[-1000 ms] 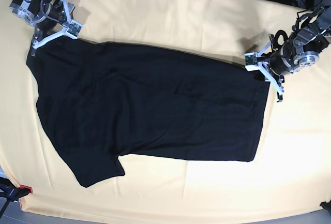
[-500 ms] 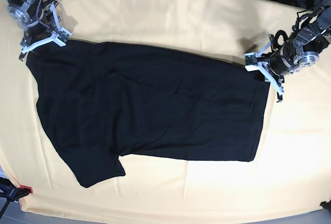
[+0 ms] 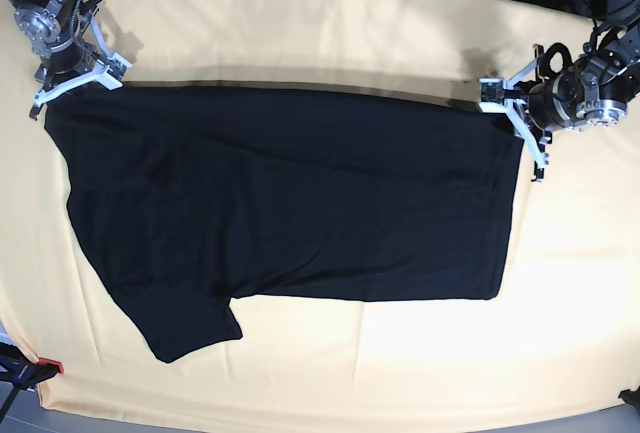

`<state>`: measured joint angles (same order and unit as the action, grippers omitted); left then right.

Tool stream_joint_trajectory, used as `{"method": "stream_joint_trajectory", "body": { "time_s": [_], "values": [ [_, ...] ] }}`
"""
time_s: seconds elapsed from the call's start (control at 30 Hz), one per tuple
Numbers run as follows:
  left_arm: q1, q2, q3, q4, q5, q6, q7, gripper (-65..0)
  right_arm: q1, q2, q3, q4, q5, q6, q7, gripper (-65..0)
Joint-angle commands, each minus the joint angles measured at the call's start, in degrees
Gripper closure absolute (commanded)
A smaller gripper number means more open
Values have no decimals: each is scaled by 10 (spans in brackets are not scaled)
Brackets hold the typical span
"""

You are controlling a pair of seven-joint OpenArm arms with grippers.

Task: Fold the T-shirt properly
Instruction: 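Pull the shirt further toward the robot with both grippers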

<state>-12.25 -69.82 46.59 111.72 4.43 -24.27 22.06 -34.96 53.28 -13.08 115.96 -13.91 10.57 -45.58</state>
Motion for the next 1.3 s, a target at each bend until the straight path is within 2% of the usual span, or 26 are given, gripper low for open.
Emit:
{"method": "stream_joint_trajectory", "body": {
  "time_s": [0.0,0.1,0.2,0.37,0.57,0.7,0.8,0.93,1.03,1.13,1.17,1.27],
  "values": [
    [-8,-21,-5,11,-10,-6,2,0,2,12,4,8,-11,-4,-19,0],
    [-8,-38,-5,29,-48,-44,2,0,2,12,4,8,5,16,-39,0],
    [-6,-50,-5,36,-64,-76,2,0,0,22,4,16,63,43,-77,0],
    [-6,-66,-5,37,-107,-157,2,0,-52,53,4,62,70,33,-98,0],
    [10,-75,-5,42,-163,-157,3,0,-131,58,4,95,64,33,-107,0],
    [47,-95,-5,66,-164,-157,3,0,-180,58,4,96,59,16,-128,0],
    [80,-113,-5,92,-164,-157,3,0,-212,58,4,96,32,2,-130,0],
    [102,-133,-5,115,-163,-157,3,0,-234,58,4,96,29,-1,-130,0],
    [104,-134,-5,116,-164,-157,3,0,-235,58,4,96,29,-2,-130,0],
    [103,-134,-5,116,-165,-157,3,0,-235,58,4,96,29,-28,-130,0],
    [103,-134,-5,116,-165,-157,3,-23,-235,58,4,96,24,-37,-130,-70],
    [104,-134,-5,116,-166,-157,4,-253,-235,58,4,97,-8,-60,-137,-360]
  ]
}}
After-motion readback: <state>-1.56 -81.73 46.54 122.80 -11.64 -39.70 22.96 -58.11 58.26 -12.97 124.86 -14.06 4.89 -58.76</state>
